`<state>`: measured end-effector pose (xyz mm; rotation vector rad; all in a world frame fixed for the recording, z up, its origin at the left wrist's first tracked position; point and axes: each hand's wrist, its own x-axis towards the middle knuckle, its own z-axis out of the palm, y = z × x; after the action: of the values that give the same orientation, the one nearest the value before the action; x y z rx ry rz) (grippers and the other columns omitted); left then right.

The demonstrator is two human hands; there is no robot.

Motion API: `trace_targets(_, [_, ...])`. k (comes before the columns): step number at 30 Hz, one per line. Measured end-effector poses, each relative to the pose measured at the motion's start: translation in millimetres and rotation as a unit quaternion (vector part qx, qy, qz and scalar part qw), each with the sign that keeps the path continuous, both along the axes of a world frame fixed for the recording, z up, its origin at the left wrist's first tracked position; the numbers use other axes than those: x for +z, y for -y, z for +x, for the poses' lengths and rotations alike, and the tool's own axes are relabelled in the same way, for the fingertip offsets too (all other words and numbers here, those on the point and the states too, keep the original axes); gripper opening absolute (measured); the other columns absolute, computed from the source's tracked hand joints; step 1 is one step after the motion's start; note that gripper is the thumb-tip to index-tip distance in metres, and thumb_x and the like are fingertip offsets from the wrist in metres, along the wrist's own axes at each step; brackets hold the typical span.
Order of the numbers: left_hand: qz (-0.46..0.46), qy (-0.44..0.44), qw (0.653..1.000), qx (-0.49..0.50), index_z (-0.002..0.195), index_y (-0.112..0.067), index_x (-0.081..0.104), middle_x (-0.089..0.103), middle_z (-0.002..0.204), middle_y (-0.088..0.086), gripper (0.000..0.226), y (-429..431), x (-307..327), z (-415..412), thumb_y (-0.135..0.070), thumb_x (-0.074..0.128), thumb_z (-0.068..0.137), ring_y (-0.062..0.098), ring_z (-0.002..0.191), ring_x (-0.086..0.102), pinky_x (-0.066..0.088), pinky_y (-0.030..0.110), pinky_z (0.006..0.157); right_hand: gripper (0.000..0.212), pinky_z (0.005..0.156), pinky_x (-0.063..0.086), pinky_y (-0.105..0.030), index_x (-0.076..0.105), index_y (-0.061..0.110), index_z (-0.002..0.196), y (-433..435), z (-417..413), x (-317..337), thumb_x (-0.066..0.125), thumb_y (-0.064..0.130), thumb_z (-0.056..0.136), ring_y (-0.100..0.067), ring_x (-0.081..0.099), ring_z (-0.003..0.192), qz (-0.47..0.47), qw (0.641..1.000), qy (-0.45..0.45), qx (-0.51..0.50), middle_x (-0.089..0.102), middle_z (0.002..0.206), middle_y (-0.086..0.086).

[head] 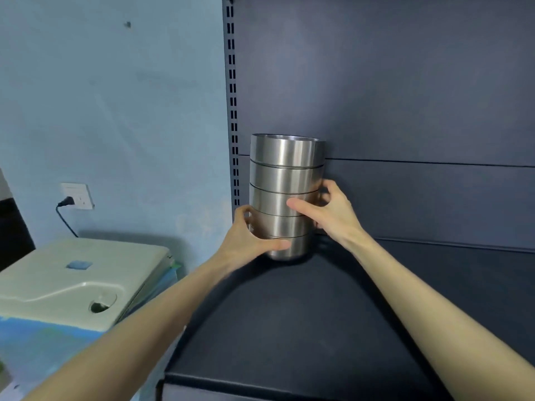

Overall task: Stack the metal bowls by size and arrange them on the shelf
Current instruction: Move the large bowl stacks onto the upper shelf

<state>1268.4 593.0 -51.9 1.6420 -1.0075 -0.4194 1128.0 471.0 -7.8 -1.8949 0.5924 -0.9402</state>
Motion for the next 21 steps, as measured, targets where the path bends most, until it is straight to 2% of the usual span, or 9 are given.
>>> trace_targets(2, [-0.001,0.0,1.0,-0.005,0.14,-0.021,0.025,0.039,0.141,-0.002,0.105,10,-2,11,-0.03,0.09,0.058,0.016,0.128,0.043,0.038,0.03,0.105,0.06,0.076,0.054,-0.03,0.05,0.037,0.104,8,9,-2,0.084,0.054,0.057,-0.011,0.066,0.098,0.001,1.0,0.001,-0.01,0.067,0.109,0.01])
trace_targets(5, [0.0,-0.001,1.0,-0.014,0.141,-0.024,0.023,0.038,0.145,-0.002,0.113,20,-5,23,-0.036,0.092,0.053,0.017,0.13,0.042,0.037,0.036,0.109,0.097,0.091,0.055,-0.044,0.048,0.028,0.125,16,19,-2,0.084,0.066,0.044,-0.016,0.065,0.107,-0.004,1.0,-0.005,-0.02,0.066,0.117,0.007])
trace_targets(7, [0.001,0.002,1.0,-0.02,0.142,-0.027,0.022,0.039,0.145,-0.004,0.119,25,-8,30,-0.044,0.091,0.046,0.016,0.129,0.044,0.038,0.039,0.109,0.115,0.094,0.053,-0.046,0.042,0.025,0.135,20,23,-2,0.081,0.073,0.038,-0.018,0.062,0.113,-0.015,0.999,-0.014,-0.027,0.063,0.123,0.005])
trace_targets(8, [0.001,0.004,1.0,-0.023,0.142,-0.029,0.022,0.04,0.144,-0.005,0.121,27,-10,32,-0.048,0.09,0.043,0.015,0.128,0.045,0.039,0.04,0.109,0.117,0.095,0.053,-0.044,0.041,0.024,0.137,21,24,-2,0.081,0.073,0.038,-0.017,0.061,0.114,-0.02,0.999,-0.016,-0.029,0.063,0.124,0.004])
trace_targets(11, [-0.007,0.006,0.999,-0.031,0.141,-0.031,0.022,0.044,0.137,-0.01,0.122,27,-14,35,-0.052,0.087,0.04,0.012,0.123,0.049,0.042,0.039,0.106,0.108,0.094,0.053,-0.038,0.041,0.022,0.137,23,25,-6,0.083,0.064,0.046,-0.012,0.062,0.11,-0.026,0.999,-0.01,-0.031,0.063,0.12,0.007])
trace_targets(14, [-0.015,0.009,0.999,-0.036,0.141,-0.03,0.023,0.046,0.132,-0.012,0.117,28,-17,37,-0.046,0.088,0.045,0.011,0.119,0.05,0.044,0.035,0.103,0.104,0.095,0.053,-0.035,0.041,0.023,0.136,21,25,-8,0.082,0.061,0.049,-0.011,0.061,0.111,-0.028,0.999,-0.008,-0.031,0.061,0.122,0.007])
trace_targets(21, [-0.019,0.011,0.999,-0.042,0.142,-0.03,0.024,0.048,0.129,-0.013,0.111,22,-17,38,-0.04,0.088,0.052,0.01,0.117,0.051,0.043,0.03,0.1,0.1,0.098,0.051,-0.037,0.037,0.023,0.14,16,27,-9,0.083,0.057,0.058,-0.015,0.058,0.116,-0.025,0.999,-0.008,-0.036,0.058,0.129,0.004])
